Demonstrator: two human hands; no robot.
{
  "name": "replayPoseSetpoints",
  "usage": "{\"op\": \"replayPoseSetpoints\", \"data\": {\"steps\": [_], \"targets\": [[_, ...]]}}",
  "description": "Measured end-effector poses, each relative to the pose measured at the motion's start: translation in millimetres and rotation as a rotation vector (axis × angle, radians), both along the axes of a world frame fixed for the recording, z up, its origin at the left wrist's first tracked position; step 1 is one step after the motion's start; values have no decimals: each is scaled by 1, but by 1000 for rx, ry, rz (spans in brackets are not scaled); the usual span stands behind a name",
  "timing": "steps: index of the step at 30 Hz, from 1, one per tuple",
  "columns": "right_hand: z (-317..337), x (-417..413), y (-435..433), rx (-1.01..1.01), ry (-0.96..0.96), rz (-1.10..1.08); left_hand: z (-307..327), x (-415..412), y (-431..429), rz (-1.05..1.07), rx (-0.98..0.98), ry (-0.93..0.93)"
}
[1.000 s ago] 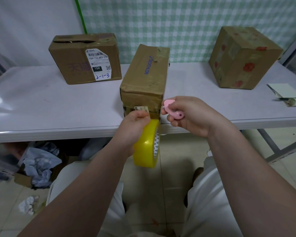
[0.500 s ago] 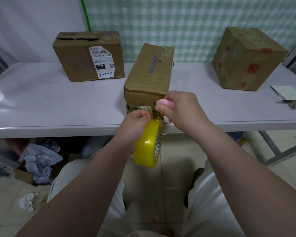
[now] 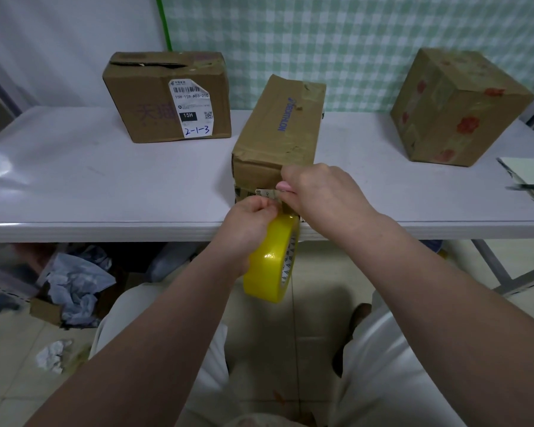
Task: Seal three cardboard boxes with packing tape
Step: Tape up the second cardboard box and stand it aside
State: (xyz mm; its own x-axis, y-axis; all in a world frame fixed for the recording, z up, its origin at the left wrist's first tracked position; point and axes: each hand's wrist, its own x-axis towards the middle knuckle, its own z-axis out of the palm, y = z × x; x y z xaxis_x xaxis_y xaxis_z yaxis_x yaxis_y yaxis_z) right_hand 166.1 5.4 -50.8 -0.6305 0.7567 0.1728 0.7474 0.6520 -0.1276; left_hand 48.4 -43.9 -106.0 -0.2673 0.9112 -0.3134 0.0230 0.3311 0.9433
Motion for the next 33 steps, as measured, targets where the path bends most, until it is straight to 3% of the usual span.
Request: {"op": "replayPoseSetpoints", "data": {"steps": [15, 33], "targets": [[5, 0, 4, 118, -189, 25, 6, -2, 0, -27, -9, 58], [15, 1, 3, 27, -209, 3, 10, 1, -1, -61, -6, 73]]}}
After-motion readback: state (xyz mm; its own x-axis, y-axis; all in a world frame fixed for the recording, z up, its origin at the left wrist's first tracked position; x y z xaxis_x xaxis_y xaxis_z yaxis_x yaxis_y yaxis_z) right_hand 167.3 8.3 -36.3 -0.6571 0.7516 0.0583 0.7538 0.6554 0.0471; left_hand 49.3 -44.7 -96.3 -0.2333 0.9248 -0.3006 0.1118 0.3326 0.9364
